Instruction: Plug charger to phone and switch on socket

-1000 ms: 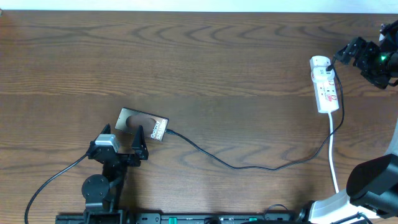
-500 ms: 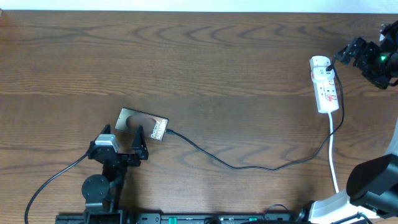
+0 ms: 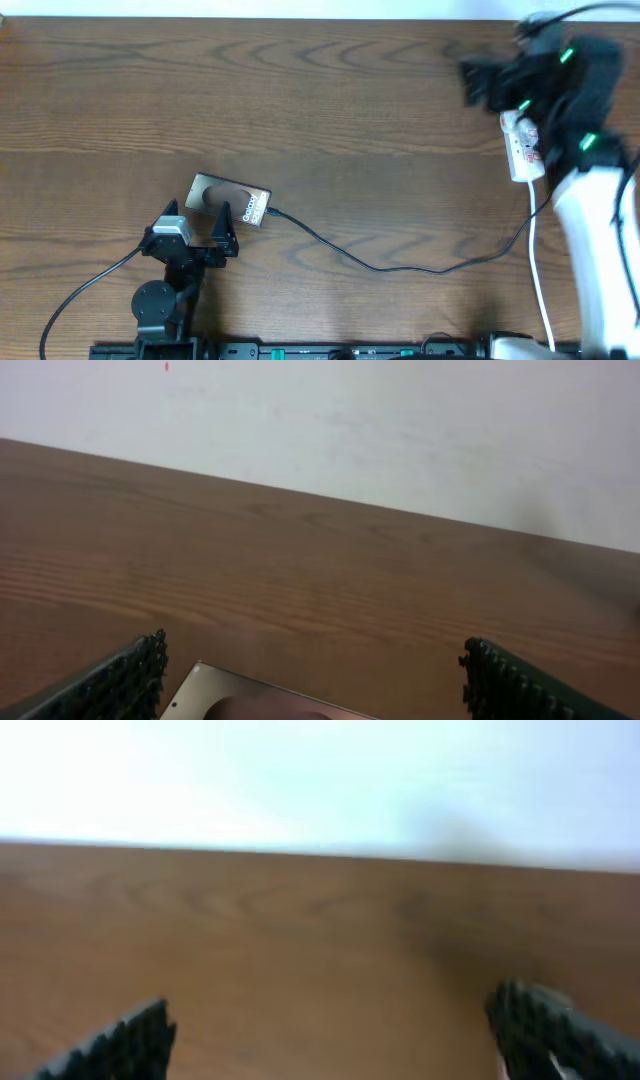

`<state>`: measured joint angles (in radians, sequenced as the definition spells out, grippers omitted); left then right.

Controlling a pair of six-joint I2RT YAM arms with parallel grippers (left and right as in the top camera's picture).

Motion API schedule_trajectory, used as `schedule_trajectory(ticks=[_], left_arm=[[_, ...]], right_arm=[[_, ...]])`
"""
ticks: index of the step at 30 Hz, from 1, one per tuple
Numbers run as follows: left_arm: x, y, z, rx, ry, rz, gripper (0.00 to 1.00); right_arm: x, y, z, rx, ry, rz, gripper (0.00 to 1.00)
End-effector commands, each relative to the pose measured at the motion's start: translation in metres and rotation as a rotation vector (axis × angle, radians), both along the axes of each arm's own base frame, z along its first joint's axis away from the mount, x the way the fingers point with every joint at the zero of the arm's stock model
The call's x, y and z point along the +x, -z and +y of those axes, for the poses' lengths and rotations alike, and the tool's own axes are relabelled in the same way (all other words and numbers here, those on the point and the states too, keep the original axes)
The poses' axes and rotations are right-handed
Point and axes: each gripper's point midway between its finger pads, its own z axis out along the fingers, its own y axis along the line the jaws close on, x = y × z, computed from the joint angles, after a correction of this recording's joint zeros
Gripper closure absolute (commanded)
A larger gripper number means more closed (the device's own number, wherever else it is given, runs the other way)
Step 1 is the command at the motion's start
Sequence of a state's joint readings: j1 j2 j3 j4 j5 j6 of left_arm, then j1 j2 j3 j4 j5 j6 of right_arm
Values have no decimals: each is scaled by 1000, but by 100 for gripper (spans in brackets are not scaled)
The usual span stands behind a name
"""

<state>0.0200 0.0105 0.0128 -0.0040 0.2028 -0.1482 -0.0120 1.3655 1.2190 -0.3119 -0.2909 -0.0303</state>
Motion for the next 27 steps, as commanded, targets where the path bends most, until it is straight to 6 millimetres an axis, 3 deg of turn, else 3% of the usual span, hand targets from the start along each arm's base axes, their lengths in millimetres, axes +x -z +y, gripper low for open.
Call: schedule_trajectory(ticks=[1, 8, 14, 19, 27], left_arm=[[-1, 14, -2, 19, 12, 48, 7], [-1, 14, -2, 19, 12, 48, 7], [-1, 14, -2, 19, 12, 48, 7], [-1, 14, -2, 19, 12, 48, 7], [-1, 14, -2, 19, 12, 48, 7]], right_arm=[[-38, 11, 16, -179, -31, -111, 1], [-107, 43, 13, -196, 8, -205, 1], [-150, 71, 3, -190, 28, -262, 1], [-169, 94, -1, -185, 37, -302, 1], [-183, 130, -2, -180, 41, -338, 1]])
